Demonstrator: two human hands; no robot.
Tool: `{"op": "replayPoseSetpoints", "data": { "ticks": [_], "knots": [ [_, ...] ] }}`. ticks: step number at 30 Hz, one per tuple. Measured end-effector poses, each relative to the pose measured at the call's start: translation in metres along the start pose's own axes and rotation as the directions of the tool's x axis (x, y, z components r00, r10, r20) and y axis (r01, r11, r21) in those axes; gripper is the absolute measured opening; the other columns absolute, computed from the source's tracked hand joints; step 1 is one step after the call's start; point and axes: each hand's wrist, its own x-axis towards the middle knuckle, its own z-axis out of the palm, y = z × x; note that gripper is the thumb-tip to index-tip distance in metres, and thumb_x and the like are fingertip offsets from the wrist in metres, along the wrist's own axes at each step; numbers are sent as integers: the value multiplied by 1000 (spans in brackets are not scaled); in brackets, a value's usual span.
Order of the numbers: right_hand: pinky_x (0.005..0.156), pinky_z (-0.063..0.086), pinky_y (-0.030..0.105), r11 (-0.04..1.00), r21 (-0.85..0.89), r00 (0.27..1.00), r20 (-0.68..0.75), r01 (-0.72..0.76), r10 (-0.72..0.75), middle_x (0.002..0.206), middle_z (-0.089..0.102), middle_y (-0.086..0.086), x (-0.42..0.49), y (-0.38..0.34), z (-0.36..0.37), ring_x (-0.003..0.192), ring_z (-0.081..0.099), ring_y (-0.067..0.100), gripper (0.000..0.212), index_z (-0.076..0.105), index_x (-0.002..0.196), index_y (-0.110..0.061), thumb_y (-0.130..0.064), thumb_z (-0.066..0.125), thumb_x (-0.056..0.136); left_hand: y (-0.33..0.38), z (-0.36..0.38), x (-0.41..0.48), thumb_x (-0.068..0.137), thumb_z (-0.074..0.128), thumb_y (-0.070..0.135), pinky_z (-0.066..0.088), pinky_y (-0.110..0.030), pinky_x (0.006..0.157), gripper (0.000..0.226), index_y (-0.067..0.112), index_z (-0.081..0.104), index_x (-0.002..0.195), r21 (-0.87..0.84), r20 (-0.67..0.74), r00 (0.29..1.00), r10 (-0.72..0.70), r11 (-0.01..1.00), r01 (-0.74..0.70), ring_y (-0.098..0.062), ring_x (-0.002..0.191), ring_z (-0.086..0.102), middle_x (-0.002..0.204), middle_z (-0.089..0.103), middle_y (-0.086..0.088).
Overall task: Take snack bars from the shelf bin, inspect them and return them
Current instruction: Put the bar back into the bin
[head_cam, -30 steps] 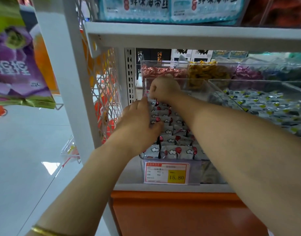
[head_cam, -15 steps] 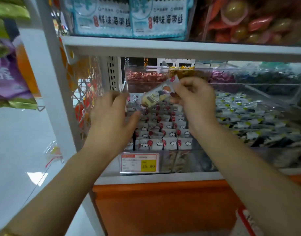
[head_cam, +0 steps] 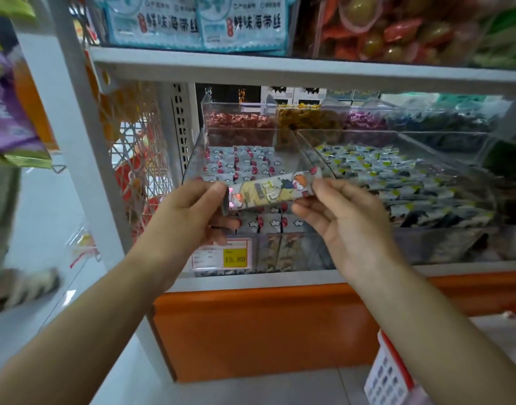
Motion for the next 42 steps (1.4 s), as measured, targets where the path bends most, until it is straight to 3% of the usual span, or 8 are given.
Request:
{"op": "replayPoseSetpoints", "data": {
  "ticks": [5,8,18,22,25,28,34,42],
  "knots": [
    [58,55,20,997,18,996,41,-75,74,69,71,8,3,1,-3,66,70,19,9,65,85,-1,-1,56,87,-8,-3,7,99,41,22,53,-19,51,26,5,61,97,-12,-111,994,21,1000,-22,-12,55,63,64,68,-9],
    [56,54,19,990,50,991,45,-130,127,68,71,10,5,0,-4,65,71,19,8,63,88,1,1,54,86,-9,-3,8,99,42,21,52,-18,53,25,6,62,97,-41,-124,992,21,999,-26,-12,53,63,57,67,-4],
    [53,54,19,995,60,996,-24,-84,86,66,70,8,10,-4,-10,58,69,16,8,59,91,2,2,51,90,0,-4,7,79,58,4,52,-13,57,10,7,65,84,-207,106,994,17,978,5,-10,62,68,64,69,-3],
    [52,54,23,998,-55,999,16,-36,37,65,68,4,10,-2,-11,57,67,16,14,62,87,-6,-11,51,93,-2,-10,9,73,60,1,52,-16,56,22,13,67,89,-232,154,987,34,973,3,-14,67,67,69,66,-3],
    [53,53,24,979,-202,994,105,33,-12,68,67,0,8,1,-11,60,66,15,18,67,84,-13,-30,62,79,-4,-11,10,81,56,-6,53,-18,59,25,15,66,90,-182,153,988,9,983,19,-15,72,68,74,66,0],
    [60,54,23,930,-355,988,149,92,-41,86,68,5,9,5,-14,67,67,13,15,68,98,-14,-17,63,85,-1,-13,9,69,63,3,55,-20,61,23,13,64,89,-222,215,976,-30,972,79,-20,80,69,86,69,-6],
    [72,55,23,909,-406,975,222,98,-5,104,69,9,13,6,-14,89,69,18,26,69,105,-15,0,56,88,6,-21,8,73,61,18,57,-22,70,41,11,62,113,-12,240,971,-2,1000,5,-19,90,70,101,71,-10],
    [70,59,36,862,-481,975,213,159,-61,89,72,7,12,8,-13,88,68,24,12,73,80,-19,-10,67,82,5,-22,6,80,66,3,57,-31,80,32,26,67,102,208,199,978,62,972,-104,-19,84,70,99,68,-10]
  ]
}}
